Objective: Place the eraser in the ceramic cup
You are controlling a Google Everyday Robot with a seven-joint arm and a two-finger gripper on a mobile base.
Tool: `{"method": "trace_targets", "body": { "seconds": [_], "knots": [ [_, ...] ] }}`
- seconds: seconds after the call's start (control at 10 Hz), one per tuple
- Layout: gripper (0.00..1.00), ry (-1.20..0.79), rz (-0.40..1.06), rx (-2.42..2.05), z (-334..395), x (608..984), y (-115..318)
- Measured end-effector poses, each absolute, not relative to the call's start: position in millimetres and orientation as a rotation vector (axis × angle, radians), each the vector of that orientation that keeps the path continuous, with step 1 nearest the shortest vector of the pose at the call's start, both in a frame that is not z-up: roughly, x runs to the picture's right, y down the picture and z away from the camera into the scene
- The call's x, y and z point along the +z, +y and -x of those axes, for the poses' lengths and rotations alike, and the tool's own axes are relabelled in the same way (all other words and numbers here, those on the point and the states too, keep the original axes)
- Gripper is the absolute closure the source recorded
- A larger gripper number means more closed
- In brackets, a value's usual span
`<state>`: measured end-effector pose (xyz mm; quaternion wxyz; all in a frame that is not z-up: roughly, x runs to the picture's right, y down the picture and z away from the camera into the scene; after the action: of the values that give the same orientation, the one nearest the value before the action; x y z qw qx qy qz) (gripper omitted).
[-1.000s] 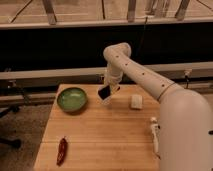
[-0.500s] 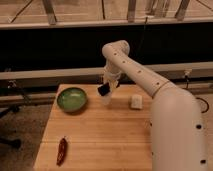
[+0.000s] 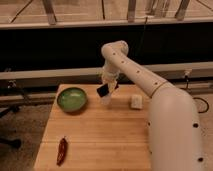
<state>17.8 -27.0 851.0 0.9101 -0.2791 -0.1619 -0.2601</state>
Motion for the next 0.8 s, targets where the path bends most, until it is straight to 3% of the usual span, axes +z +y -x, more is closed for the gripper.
{"method": "trace_targets", "body": {
  "seconds": [0.8],
  "knots": [
    [0.20,-0.349,0.568,-0.519,-14,855,-12]
  ]
}}
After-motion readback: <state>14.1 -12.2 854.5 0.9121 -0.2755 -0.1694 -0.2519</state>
